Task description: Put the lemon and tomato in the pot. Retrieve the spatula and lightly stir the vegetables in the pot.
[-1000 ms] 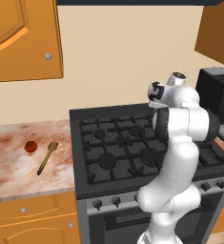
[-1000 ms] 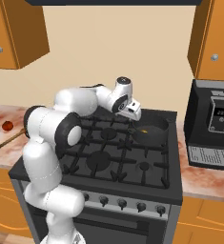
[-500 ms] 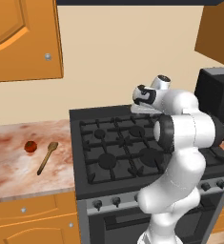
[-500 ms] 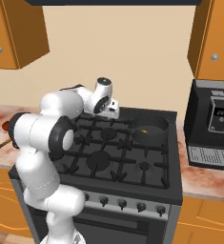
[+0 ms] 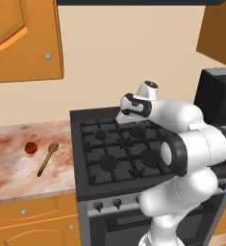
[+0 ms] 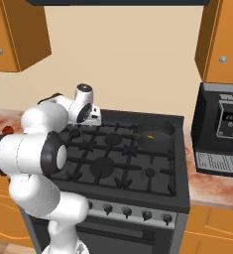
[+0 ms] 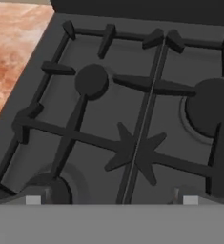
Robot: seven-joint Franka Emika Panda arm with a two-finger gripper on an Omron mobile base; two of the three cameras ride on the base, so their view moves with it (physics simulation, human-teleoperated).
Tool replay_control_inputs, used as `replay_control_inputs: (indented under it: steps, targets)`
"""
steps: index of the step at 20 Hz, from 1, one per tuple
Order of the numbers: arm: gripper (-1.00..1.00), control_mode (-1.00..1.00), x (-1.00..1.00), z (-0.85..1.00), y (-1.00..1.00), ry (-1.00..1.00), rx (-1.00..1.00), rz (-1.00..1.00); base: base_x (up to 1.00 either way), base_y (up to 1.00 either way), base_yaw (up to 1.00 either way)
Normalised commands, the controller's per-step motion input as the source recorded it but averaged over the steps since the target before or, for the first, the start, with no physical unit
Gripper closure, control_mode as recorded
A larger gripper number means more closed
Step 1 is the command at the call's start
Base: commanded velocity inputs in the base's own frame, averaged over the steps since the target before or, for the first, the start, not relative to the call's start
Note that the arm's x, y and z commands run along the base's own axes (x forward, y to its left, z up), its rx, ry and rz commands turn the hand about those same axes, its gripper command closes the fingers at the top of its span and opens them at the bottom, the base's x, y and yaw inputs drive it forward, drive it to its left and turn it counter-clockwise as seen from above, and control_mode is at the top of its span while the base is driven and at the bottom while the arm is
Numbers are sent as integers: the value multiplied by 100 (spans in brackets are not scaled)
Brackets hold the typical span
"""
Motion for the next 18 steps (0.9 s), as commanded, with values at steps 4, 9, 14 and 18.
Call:
replay_control_inputs:
  steps: [4, 9, 14, 18]
  targets:
    - [-100, -100, 0, 0, 100, -3, -4, 17, 0, 0, 0]
    - [-100, -100, 0, -1, 100, -4, -1, 18, 0, 0, 0]
    - [-100, -100, 0, -2, 100, -2, 0, 21, 0, 0, 0]
    - [-100, -100, 0, -8, 100, -7, -1, 22, 0, 0, 0]
